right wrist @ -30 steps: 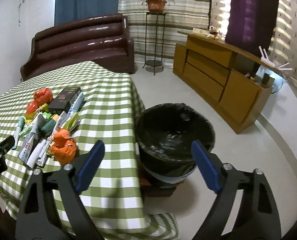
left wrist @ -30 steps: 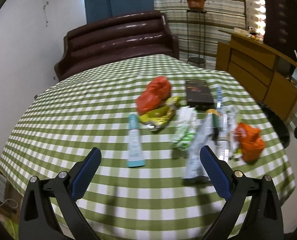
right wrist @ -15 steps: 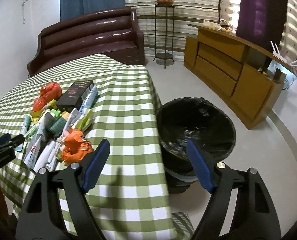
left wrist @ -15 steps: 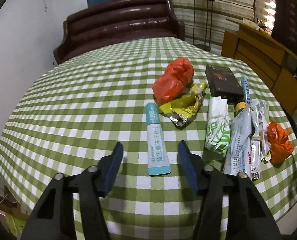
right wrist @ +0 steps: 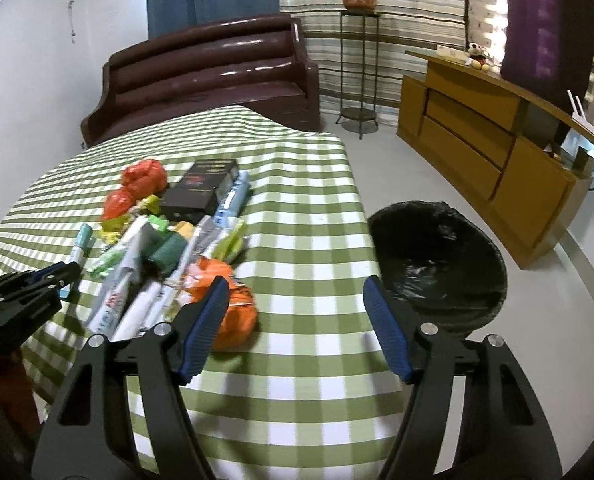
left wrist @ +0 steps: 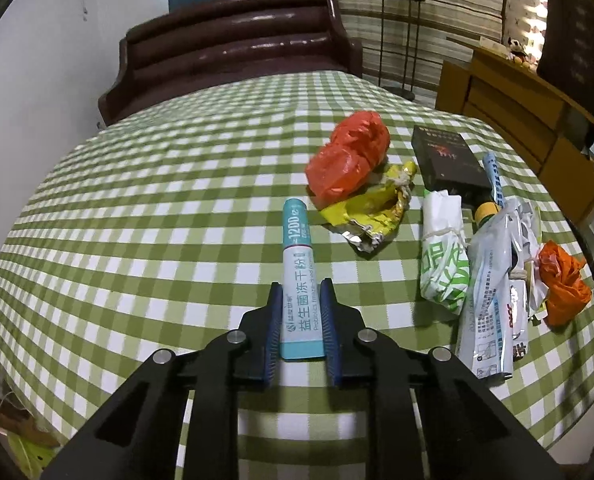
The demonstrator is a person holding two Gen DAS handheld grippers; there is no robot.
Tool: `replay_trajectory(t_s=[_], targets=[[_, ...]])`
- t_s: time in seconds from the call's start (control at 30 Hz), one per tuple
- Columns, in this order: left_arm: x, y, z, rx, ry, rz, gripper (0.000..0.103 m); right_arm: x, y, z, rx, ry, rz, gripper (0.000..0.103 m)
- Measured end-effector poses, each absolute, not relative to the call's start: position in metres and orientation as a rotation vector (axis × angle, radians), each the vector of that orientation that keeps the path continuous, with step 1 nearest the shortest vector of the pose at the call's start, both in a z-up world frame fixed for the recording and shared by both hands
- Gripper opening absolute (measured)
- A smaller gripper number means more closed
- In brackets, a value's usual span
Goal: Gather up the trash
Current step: 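Grasp the light blue tube with the left tool while the right tool grasps the orange bag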
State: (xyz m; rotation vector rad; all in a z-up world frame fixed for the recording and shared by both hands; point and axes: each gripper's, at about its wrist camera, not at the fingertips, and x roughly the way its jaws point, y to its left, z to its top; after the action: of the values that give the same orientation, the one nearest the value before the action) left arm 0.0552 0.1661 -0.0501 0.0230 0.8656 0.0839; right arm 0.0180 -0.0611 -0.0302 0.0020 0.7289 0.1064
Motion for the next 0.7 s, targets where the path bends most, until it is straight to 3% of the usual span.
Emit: replay_trajectory(t_s=[0.33, 0.47, 0.6, 0.7], targets=[[0.045, 0.168, -0.037, 0.071, 0.799, 0.111, 0.02, 0.018, -0.033, -0.038, -0.053, 0.746, 0.142, 0.066], [0.043, 0.171, -0.037, 0.064, 0.799, 0.113, 0.02, 0.022, -0.029, -0.043, -0.046, 0.768, 0.153, 0.057], [0.04, 0.173, -0.037, 0.055, 0.796, 0.111, 0.02, 0.022, -0.025, -0.047, -0.04, 0.79, 0.184, 0.042], [0.037, 0.172, -0.036, 0.053, 0.791, 0.106, 0.02, 0.02, -0.023, -0.048, -0.038, 0.795, 0.193, 0.04]])
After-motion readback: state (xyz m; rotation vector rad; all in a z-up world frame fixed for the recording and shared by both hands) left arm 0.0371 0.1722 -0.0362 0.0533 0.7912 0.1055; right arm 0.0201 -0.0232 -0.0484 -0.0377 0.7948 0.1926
